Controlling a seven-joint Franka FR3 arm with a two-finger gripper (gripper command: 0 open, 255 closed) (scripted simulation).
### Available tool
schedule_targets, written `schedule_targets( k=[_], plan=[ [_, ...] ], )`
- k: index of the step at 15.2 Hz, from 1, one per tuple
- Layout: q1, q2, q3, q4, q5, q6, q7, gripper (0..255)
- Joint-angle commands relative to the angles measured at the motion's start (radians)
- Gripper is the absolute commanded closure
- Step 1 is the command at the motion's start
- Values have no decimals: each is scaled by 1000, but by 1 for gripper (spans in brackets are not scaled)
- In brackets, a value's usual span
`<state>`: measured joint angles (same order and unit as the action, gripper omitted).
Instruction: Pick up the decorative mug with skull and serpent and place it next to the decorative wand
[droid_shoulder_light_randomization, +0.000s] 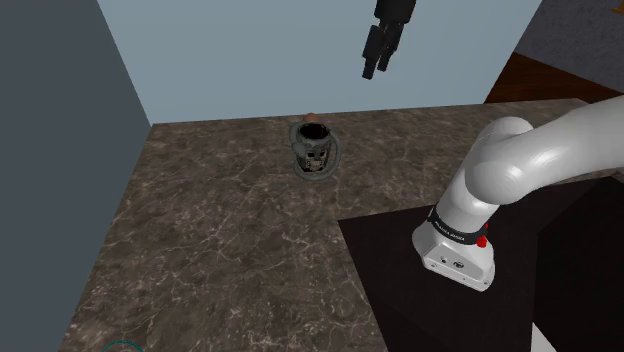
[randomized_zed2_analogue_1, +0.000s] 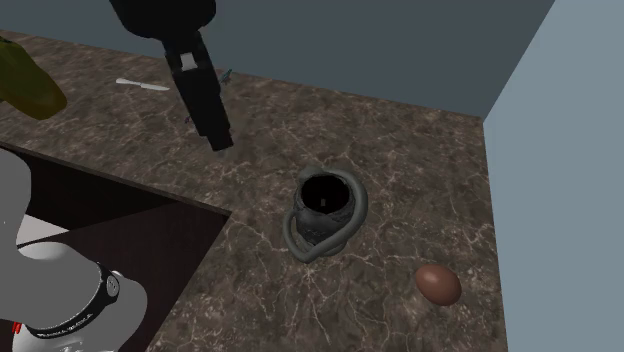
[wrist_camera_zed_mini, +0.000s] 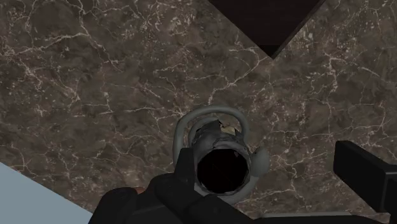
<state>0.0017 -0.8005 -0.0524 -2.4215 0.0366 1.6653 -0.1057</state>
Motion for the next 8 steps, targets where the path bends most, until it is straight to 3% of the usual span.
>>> schedule_targets(
  k=[1, 8],
  plan=[
    [0, 0, 0, 0, 0, 0, 0, 0],
    [74, 197, 1, -52, -57, 230, -184, 0]
  ],
)
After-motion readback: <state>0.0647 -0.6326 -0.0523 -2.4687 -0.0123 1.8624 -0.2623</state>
